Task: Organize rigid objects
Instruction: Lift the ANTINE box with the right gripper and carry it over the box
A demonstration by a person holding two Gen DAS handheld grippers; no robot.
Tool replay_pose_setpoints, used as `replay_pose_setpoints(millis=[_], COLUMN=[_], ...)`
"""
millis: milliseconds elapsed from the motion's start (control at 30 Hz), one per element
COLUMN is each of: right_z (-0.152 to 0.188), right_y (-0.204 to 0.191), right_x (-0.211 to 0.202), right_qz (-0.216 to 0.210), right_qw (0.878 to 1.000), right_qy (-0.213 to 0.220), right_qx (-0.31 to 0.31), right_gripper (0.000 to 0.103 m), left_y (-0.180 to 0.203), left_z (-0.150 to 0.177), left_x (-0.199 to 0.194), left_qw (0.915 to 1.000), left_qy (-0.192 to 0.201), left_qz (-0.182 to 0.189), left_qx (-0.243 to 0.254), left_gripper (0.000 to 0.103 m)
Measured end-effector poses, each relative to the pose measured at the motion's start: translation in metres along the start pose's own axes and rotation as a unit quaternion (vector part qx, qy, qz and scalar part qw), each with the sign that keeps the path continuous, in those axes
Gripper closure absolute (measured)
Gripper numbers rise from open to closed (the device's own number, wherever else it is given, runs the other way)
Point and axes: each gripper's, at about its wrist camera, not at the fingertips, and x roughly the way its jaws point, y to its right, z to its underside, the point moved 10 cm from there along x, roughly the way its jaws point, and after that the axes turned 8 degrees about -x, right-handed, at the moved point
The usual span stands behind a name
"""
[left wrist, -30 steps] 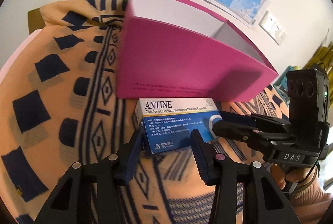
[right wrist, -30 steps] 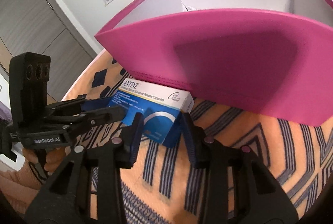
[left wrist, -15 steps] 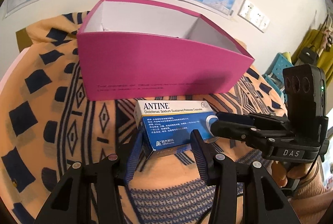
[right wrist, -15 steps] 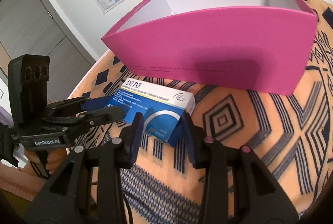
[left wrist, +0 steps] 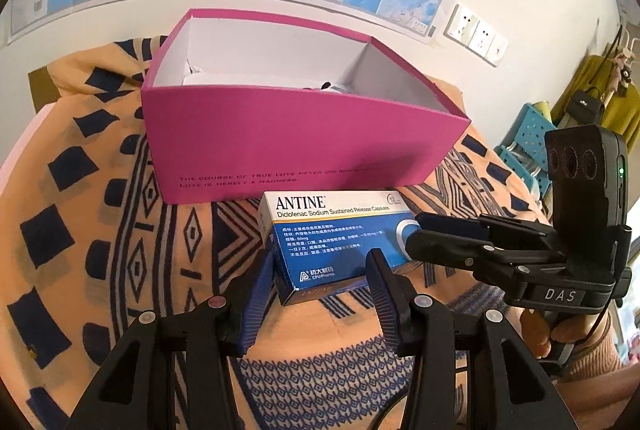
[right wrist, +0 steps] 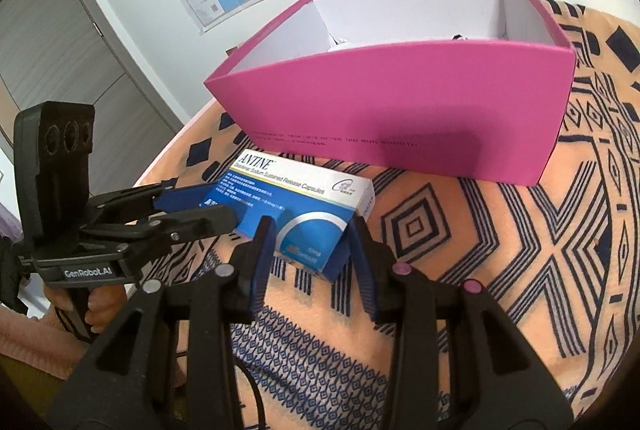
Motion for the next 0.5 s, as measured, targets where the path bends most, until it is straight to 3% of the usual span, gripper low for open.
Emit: replay_pose_setpoints(millis=[500], right_z=[-0.033], right_y=[-0.017], right_x=[-0.036], right_qz=[0.012], right_qw=[0.998], right_qy=[0.048], right_qx=[-0.047], right_gripper=[0.062], left_y=[0.02], left_z=[-0.034], left_x=[-0.033], left_qw=[0.9981], left_qy=[0.054], left_qz=[0.004], left_qx=[0.029], left_gripper=[0.056])
